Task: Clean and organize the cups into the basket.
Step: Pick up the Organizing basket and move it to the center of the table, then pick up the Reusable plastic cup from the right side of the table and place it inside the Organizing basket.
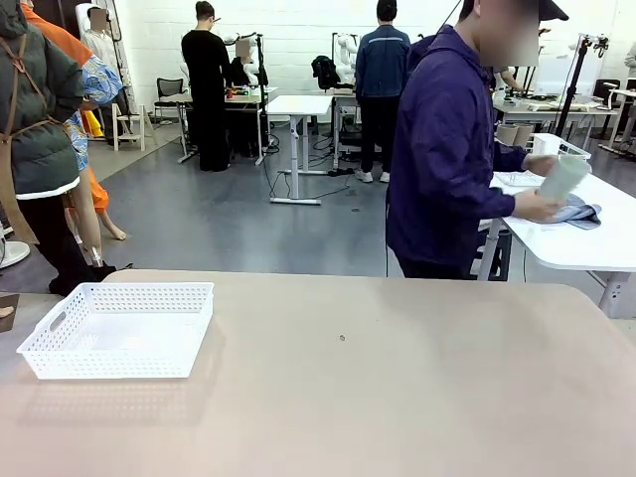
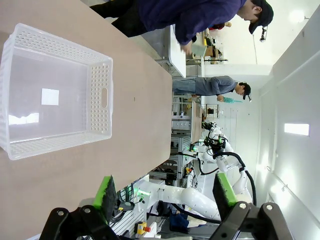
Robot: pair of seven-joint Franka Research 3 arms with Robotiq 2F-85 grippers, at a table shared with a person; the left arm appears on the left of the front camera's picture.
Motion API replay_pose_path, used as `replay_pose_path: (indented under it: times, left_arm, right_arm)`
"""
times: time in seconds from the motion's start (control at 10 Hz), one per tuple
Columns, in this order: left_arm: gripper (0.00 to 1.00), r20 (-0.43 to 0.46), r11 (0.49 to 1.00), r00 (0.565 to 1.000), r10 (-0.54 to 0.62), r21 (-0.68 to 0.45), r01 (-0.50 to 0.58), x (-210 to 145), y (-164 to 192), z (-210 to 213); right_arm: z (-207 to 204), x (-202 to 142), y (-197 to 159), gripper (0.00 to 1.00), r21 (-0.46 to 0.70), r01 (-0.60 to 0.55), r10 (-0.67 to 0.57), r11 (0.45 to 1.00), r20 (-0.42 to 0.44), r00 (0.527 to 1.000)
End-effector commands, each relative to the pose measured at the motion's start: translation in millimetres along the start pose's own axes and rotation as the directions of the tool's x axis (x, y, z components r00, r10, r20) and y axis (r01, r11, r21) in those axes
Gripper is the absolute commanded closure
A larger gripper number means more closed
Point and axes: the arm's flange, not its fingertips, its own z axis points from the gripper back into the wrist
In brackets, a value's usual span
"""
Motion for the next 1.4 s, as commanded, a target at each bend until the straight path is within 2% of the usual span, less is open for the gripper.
replay_pose_path:
  times: [0.0,1.0,1.1,1.2,1.3]
  left_arm:
    - [0.00,-0.001,1.000,1.000,-0.002,-0.016,0.001,0.0,-1.1,0.0]
    - [0.00,-0.001,1.000,1.000,-0.002,-0.016,0.001,0.0,-1.1,0.0]
    - [0.00,0.000,1.000,1.000,0.000,0.000,0.000,0.0,0.0,0.0]
    - [0.00,-0.042,0.998,0.998,-0.037,0.057,0.039,3.7,-2.6,2.2]
    - [0.00,-0.086,0.983,0.991,-0.098,0.147,0.110,5.3,-10.8,-0.5]
  right_arm:
    - [0.9,0.8,-0.2,0.00,0.003,-0.002,0.002,1.000,0.001,1.000]
    - [0.0,0.0,0.0,0.00,0.000,0.000,0.000,1.000,0.000,1.000]
    - [6.7,7.6,-2.7,0.00,0.058,-0.288,0.290,0.956,-0.035,0.956]
    - [8.7,10.6,-2.6,0.00,0.135,-0.509,0.518,0.850,-0.047,0.854]
    - [9.3,12.8,-0.3,0.00,0.182,-0.687,0.701,0.704,-0.022,0.713]
